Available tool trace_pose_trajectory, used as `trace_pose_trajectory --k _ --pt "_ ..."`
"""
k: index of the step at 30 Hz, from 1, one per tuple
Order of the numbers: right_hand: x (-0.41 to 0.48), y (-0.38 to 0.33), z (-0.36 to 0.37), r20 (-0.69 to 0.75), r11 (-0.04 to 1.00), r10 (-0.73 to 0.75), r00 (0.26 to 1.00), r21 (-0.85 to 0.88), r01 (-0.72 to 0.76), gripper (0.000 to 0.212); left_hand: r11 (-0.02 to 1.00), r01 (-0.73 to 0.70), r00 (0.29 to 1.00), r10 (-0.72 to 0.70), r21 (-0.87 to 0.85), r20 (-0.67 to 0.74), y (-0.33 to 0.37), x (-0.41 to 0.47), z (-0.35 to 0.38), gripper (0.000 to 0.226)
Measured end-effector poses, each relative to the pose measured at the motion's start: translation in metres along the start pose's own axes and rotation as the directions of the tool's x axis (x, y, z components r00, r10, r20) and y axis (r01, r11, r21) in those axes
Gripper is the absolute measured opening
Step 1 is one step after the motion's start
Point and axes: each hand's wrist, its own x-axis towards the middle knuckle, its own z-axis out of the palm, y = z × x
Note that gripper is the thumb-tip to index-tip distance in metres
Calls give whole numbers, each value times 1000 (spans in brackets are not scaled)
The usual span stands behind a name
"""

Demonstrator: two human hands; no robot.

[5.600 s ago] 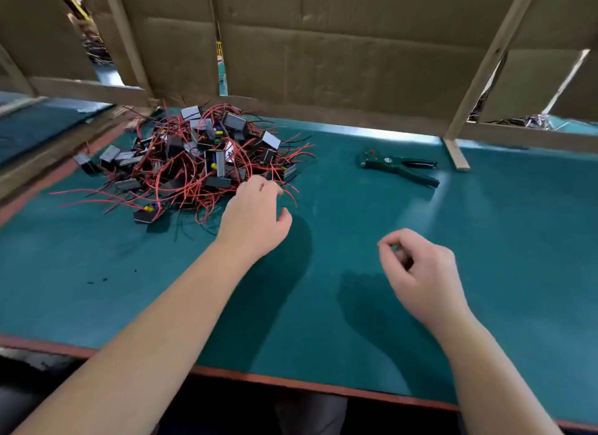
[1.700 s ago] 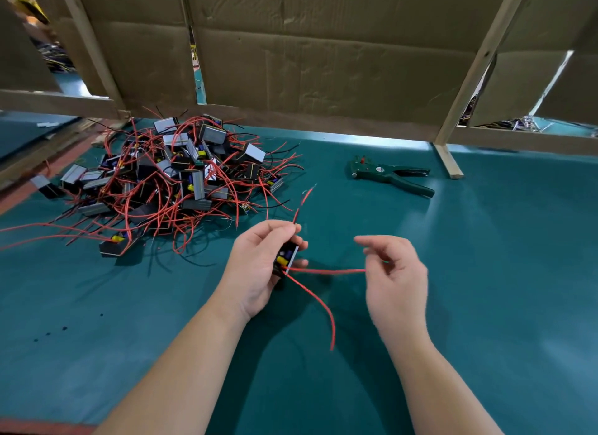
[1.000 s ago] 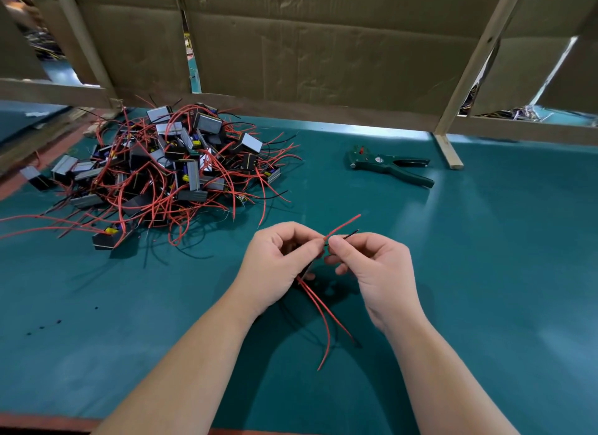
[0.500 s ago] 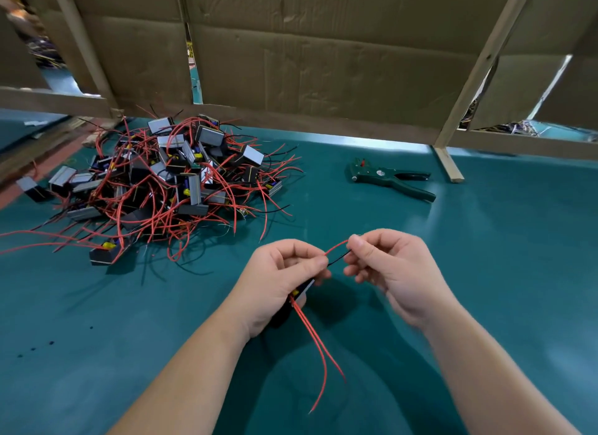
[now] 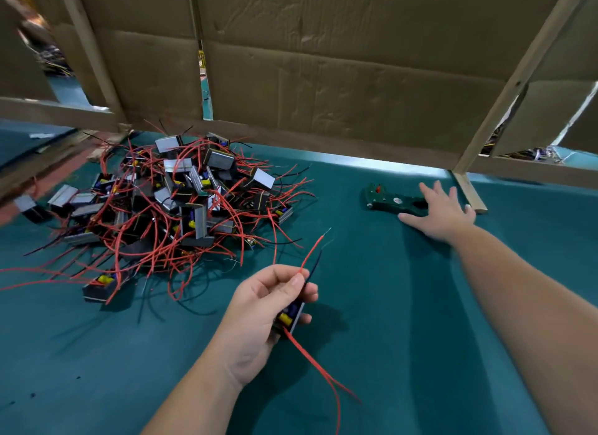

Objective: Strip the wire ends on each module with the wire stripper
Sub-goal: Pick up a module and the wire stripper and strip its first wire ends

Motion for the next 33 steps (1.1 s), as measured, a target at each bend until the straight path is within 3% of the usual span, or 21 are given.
trace_pose_trajectory --k 3,7,12,14,16,18,20,22,24,27,30,33 --pt "8 8 -4 7 998 -56 998 1 56 78 1000 12 1000 -12 1 -18 2 2 -1 9" --pt "-6 2 -1 -98 972 -121 988 -213 98 66 1000 -25 999 25 1 -20 3 3 -2 8" --pt "-45 -7 -2 -176 984 -130 976 -147 104 60 998 -56 998 56 7 29 0 2 -3 12" --pt "-70 -11 -9 -225 985 -167 960 -72 155 57 997 -75 996 75 3 47 -2 1 -3 10" --pt "-104 -14 -16 -252 949 -173 952 214 230 48 995 -103 994 103 -2 48 0 1 -3 13" --pt "-143 -19 -22 -187 750 -136 973 623 224 46 989 -145 988 145 5 50 5 0 -2 17" --pt "-176 -26 -25 -25 378 -101 995 924 62 52 977 -197 980 195 75 40 13 2 2 21" --pt "-195 -30 -21 103 26 -193 976 995 -100 63 949 -247 969 244 195 39 22 7 8 30" --pt "-204 -35 -16 161 -187 -287 944 957 -220 68 901 -307 952 296 305 83 30 11 16 34" --pt "-212 -41 -7 220 -308 -379 899 886 -347 70 856 -390 920 349 339 178 37 16 29 22" --pt "-218 -40 4 243 -274 -496 834 867 -415 74 840 -444 895 396 313 205 34 17 33 11" --pt "-223 -43 11 235 -246 -571 787 865 -437 79 832 -470 882 449 295 141 26 15 28 11"
